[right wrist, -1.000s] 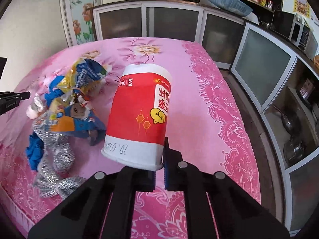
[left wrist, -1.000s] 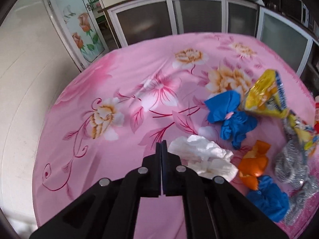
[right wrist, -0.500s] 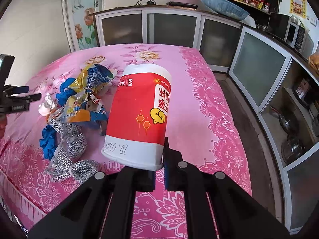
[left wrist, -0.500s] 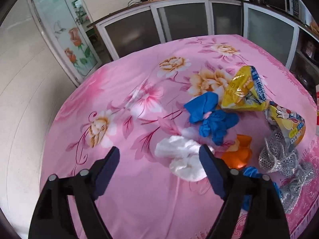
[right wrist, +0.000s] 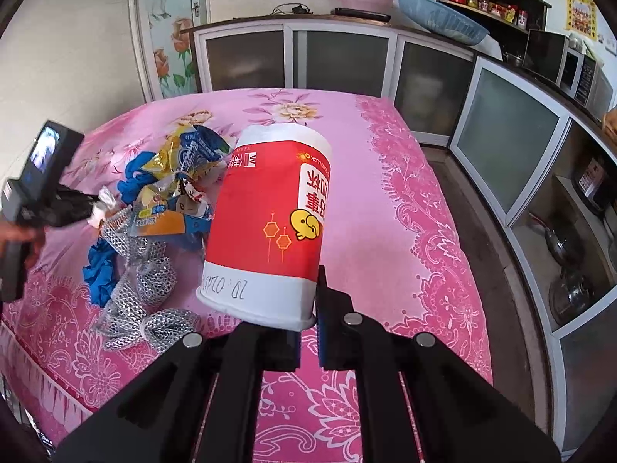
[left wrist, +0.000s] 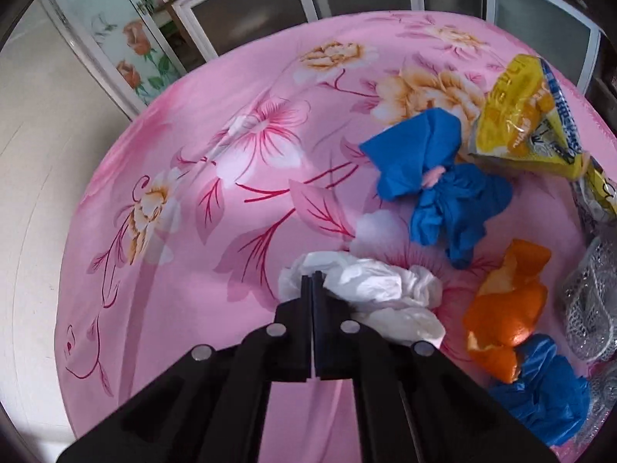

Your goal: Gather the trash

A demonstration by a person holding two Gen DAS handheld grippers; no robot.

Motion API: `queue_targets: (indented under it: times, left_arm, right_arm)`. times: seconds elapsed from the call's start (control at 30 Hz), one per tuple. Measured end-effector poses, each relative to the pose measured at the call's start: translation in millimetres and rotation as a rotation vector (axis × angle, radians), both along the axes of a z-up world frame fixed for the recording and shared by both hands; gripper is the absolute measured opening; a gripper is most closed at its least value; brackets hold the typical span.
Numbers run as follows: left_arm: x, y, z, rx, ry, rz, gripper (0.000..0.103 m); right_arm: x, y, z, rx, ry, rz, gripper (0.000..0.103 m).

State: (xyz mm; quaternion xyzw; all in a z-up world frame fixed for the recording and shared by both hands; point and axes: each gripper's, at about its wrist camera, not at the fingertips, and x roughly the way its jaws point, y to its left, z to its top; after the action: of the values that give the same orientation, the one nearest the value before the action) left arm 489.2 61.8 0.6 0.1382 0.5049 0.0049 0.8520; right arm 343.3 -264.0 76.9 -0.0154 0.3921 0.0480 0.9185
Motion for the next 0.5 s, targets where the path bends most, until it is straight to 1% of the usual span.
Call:
queue_targets:
  times: [0.03,0.07,0.13,0.17,0.27,0.33,0.37,0.4,0.47,0.5]
  left_arm:
    - [0,5,3,-0.038,-0.003,0.018,0.0]
    - [1,13,7,-0.107,-0.009,0.038,0.0]
    - [-2,18,13,-0.147,-0.029,0.03,0.0]
    - [-9,19,19,-0.177,-0.053,-0.009,0.0]
    - [-24,24,32,-0.234,-0.104,-0.091,0.0]
    - [-33,29,37,-0.251,-0.122,-0.131,0.0]
    - [-37,31,39,-0.247,-0.135,-0.147,0.0]
    - [-42,31,40,-0.234,-0.15,-0.178,0.0]
    - [-46,28,43,-0.202,-0.189,-0.196,0.0]
    - [-47,28,45,-0.199,-0.195,-0.203,0.0]
  right_arm:
    - [-1,0,2,0.0,-0.002,0.0,0.005]
    - [-2,0,3,0.0,-0.004,0.001,0.005]
    - [-5,0,6,-0.007,-0.011,0.0,0.005]
    - [-6,0,7,-0.01,-0.011,0.003,0.005]
    - [-10,-1,13,-0.016,-0.03,0.0,0.005]
    - [-11,-2,14,-0.006,-0.031,0.004,0.005]
    - [-10,-2,14,-0.004,-0.037,0.001,0.005]
    - [-10,-2,14,-0.001,-0.038,0.003,0.005]
    - [-9,-1,11,0.004,-0.035,0.006,0.005]
    - [-7,0,9,0.001,-0.03,0.01,0.005]
